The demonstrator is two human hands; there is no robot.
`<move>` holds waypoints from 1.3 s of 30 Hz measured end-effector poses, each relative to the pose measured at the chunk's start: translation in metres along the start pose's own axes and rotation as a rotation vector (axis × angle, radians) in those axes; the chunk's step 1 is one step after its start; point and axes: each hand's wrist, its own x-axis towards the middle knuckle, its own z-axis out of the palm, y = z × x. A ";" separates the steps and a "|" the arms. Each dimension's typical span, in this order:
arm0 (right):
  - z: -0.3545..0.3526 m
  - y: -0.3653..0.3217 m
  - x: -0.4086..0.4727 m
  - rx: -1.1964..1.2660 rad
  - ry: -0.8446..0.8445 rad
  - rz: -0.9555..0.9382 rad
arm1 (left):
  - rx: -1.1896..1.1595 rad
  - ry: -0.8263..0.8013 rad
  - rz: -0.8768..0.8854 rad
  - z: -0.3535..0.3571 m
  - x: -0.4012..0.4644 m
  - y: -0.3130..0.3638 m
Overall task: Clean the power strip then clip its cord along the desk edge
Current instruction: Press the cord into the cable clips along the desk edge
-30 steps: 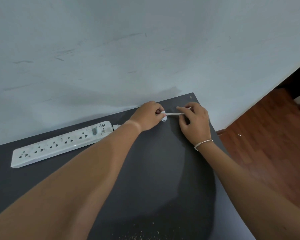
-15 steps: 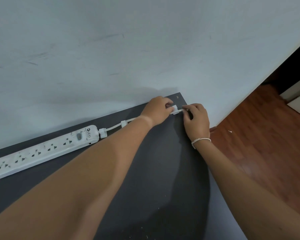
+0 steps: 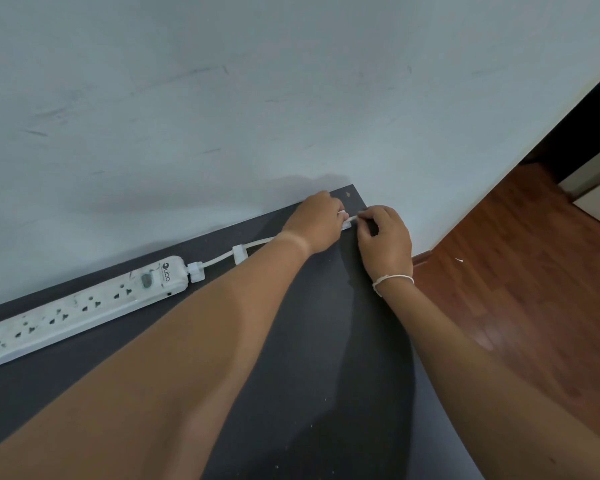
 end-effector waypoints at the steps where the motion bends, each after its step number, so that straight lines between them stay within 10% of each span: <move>1: 0.000 -0.001 -0.001 -0.010 0.003 -0.007 | 0.031 -0.005 0.004 0.000 -0.001 0.001; 24: -0.003 -0.013 -0.008 -0.274 -0.116 -0.216 | 0.122 0.163 0.023 -0.029 -0.076 -0.054; 39: 0.111 -0.156 -0.114 -0.199 -0.547 -0.776 | 0.232 0.476 -0.575 -0.063 -0.284 -0.198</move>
